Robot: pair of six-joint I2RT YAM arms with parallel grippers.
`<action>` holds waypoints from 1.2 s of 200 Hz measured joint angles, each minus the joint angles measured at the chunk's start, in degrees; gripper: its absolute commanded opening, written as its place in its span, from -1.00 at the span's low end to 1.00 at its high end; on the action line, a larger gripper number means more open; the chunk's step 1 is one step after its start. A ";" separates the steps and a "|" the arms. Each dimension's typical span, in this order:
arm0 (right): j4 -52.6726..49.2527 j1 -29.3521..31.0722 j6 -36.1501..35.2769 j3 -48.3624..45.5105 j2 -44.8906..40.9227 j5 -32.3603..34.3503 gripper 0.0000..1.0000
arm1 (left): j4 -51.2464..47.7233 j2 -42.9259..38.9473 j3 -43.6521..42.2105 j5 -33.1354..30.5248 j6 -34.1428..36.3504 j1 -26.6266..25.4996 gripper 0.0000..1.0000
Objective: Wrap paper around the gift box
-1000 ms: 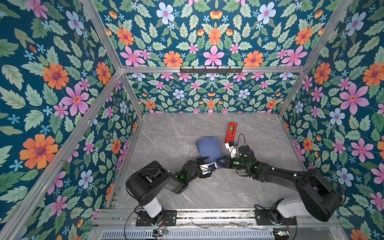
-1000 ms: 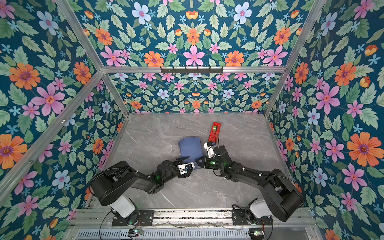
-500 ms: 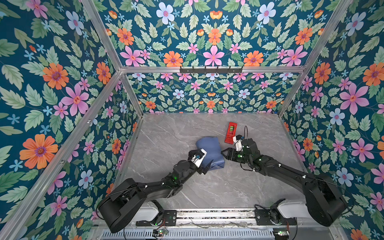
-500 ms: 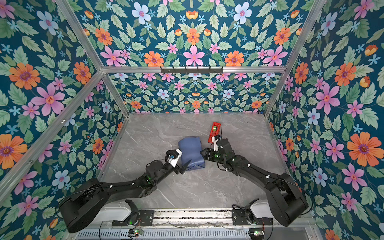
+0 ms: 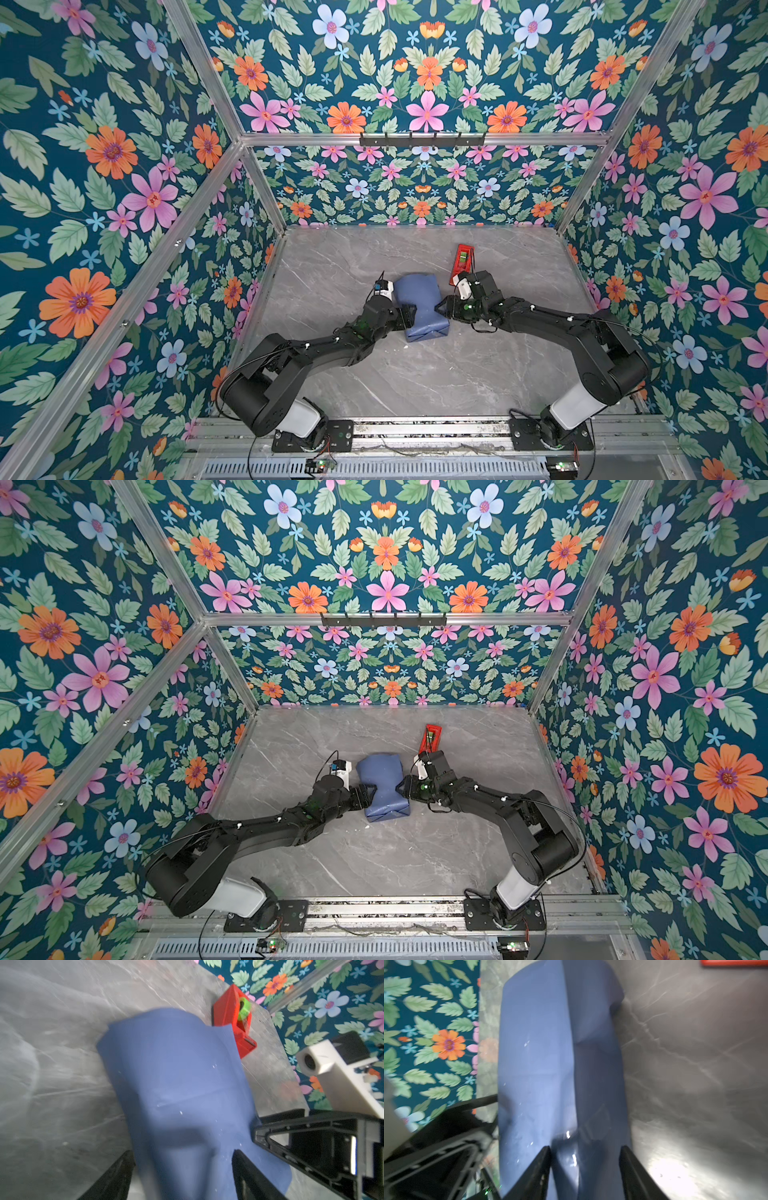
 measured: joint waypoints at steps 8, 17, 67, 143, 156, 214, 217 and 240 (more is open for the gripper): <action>1.42 0.17 0.11 -1.49 -0.74 -1.14 -0.14 | 0.83 0.24 -0.74 1.55 -1.05 -0.42 0.41; 2.54 0.39 1.11 -3.15 -1.77 -1.90 -0.16 | 1.88 0.20 -1.75 2.62 -2.16 -0.74 0.40; 1.70 1.81 4.44 -11.47 -11.96 -3.48 0.29 | 6.03 -8.41 -10.67 5.99 -8.59 -1.49 0.68; 2.25 -2.10 4.50 -3.91 -4.46 -2.40 0.64 | -2.82 -4.55 -1.03 2.86 -7.06 3.74 0.82; 3.28 -2.10 5.18 -3.06 -2.43 -3.34 0.63 | -2.97 -1.95 0.59 3.74 -6.84 3.76 0.82; 6.60 -1.01 7.50 -1.16 2.10 -6.43 0.48 | -1.38 4.74 3.43 8.04 -6.93 3.65 0.73; 6.62 -0.87 7.50 -1.03 2.12 -6.54 0.47 | -1.16 4.85 3.48 8.24 -6.93 3.56 0.73; 6.60 -0.76 7.56 -0.22 2.16 -6.23 0.41 | -0.70 5.31 3.78 8.26 -7.17 3.26 0.72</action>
